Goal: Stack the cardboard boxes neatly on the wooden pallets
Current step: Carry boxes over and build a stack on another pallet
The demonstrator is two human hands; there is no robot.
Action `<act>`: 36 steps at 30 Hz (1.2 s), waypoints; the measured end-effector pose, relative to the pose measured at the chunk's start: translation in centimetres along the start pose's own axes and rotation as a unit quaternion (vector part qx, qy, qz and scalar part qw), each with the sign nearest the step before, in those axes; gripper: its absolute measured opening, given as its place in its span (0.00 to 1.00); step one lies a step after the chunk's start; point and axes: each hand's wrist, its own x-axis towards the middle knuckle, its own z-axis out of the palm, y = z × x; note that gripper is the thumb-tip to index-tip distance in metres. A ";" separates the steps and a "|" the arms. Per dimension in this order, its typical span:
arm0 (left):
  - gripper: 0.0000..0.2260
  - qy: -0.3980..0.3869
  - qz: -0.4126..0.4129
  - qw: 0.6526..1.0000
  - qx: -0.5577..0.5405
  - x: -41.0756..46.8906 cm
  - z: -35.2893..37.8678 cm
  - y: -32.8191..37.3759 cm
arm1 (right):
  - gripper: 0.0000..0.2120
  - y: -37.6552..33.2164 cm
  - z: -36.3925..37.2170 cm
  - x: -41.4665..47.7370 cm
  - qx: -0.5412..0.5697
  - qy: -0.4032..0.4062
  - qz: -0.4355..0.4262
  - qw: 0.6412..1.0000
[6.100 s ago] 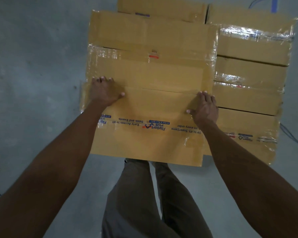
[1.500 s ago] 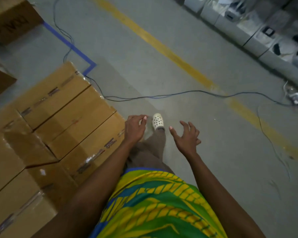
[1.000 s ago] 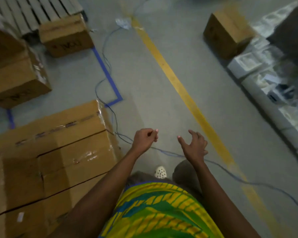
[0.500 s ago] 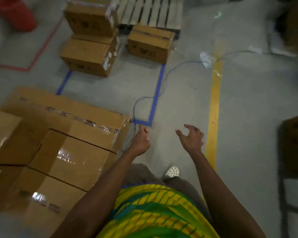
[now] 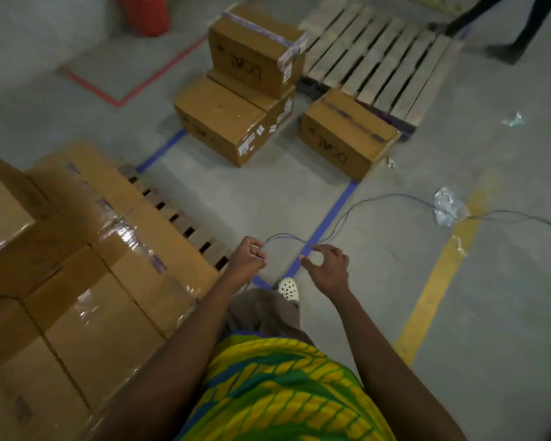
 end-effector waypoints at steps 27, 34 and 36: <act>0.07 0.152 -0.083 0.976 -0.131 50.0 5.7 40.3 | 0.15 -23.6 -26.9 68.0 0.055 -0.020 -0.056 0.997; 0.08 0.146 -0.118 0.966 -0.180 63.1 4.2 46.5 | 0.15 -27.8 -24.0 77.4 -0.009 -0.134 -0.120 0.984; 0.08 0.128 -0.143 0.962 -0.193 68.3 3.5 47.8 | 0.14 -29.0 -23.4 81.4 -0.019 -0.130 -0.093 0.987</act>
